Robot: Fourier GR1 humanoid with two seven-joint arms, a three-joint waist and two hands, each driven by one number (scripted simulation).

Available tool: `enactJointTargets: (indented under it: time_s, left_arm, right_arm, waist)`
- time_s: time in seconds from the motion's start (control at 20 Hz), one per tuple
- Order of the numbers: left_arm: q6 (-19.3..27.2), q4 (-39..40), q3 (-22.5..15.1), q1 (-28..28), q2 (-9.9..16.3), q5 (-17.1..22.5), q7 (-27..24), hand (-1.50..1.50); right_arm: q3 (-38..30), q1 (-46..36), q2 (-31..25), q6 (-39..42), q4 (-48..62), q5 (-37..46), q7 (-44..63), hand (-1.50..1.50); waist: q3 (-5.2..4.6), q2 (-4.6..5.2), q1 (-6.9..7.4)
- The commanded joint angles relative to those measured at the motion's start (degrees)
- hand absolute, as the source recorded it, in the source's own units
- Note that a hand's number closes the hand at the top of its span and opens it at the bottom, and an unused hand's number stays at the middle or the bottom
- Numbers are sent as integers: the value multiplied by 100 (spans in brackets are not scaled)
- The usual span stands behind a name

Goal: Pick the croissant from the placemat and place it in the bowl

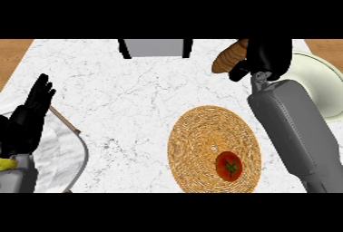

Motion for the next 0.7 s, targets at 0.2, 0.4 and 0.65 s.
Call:
enactJointTargets:
  time_s: [0.2,0.4,0.65]
  left_arm:
    - [110,-20,-152,-167,-199,-231,168,0]
    - [-7,113,7,-320,-124,-113,95,0]
    - [-120,-111,-7,-172,-84,-139,99,0]
  right_arm:
    - [-480,735,-289,82,-1448,157,403,150]
    - [-1226,1072,-788,-175,-1334,-460,-519,150]
    - [-2050,762,-1222,-563,112,-982,-1659,150]
  waist:
    - [5,42,69]
    - [7,50,59]
    - [9,75,144]
